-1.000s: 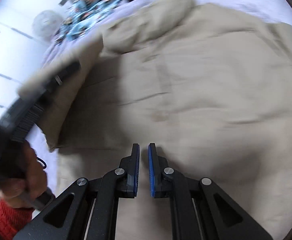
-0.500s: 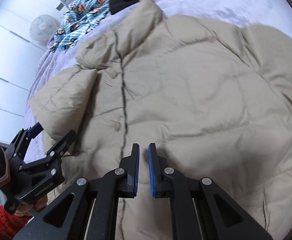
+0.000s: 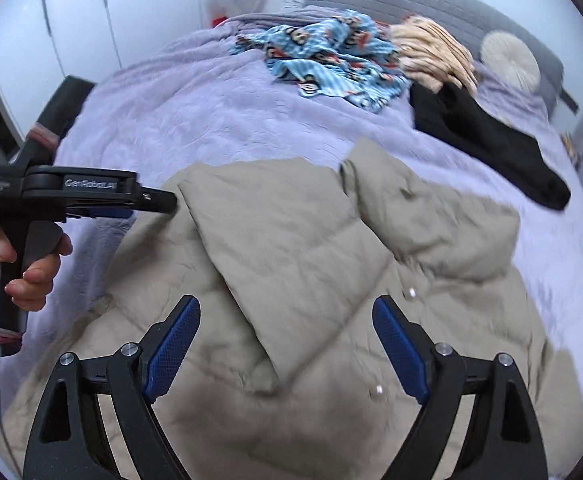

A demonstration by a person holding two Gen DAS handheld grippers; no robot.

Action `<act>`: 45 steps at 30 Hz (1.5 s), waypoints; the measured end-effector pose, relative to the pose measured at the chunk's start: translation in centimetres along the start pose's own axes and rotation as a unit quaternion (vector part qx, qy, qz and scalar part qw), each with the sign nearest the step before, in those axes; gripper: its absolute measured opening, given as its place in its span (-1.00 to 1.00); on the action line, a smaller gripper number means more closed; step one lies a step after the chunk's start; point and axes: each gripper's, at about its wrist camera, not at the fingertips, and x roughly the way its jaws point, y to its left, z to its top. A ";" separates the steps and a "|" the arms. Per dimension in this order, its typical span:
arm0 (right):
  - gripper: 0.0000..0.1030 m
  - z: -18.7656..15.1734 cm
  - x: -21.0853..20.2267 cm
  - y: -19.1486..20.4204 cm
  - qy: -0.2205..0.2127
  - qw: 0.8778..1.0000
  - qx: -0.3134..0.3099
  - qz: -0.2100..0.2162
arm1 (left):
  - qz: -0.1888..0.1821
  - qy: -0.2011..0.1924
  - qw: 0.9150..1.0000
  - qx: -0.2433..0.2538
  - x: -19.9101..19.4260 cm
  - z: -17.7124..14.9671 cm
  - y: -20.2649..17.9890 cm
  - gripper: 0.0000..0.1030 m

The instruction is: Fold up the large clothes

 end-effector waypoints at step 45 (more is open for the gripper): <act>-0.48 -11.9 2.5 -22.2 0.033 0.917 0.397 0.027 | 0.233 -0.058 0.956 0.166 0.7 -2.6 -7.8 -0.40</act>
